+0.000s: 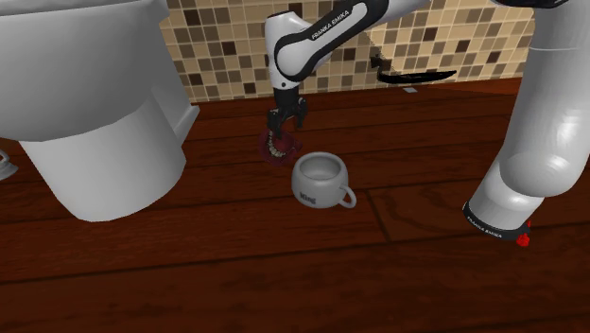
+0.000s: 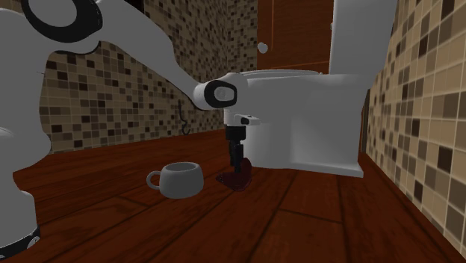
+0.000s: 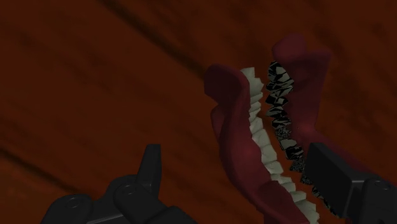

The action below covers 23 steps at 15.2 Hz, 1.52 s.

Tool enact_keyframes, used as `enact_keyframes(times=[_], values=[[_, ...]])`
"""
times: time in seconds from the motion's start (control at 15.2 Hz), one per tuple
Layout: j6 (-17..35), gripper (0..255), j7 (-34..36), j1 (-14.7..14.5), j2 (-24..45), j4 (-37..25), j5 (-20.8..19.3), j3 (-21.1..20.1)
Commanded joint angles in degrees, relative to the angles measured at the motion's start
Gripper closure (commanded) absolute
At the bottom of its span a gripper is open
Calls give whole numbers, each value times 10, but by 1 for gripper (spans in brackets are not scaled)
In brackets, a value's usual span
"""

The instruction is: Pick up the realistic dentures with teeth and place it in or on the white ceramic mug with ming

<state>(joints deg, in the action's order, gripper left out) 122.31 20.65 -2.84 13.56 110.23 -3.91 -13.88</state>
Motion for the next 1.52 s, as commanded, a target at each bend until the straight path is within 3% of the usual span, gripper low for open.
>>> enact_keyframes(times=[0.0, 0.33, 0.4, 0.99, 1.45], values=[[3, 0, 0, 0, 2, 1, -1, 0], [3, 0, 0, 0, 2, 1, -1, 0], [3, 255, 0, 0, 2, 1, -1, 0], [3, 255, 0, 0, 2, 1, -1, 0], [-45, 255, -5, 1, -20, -26, 7, -2]])
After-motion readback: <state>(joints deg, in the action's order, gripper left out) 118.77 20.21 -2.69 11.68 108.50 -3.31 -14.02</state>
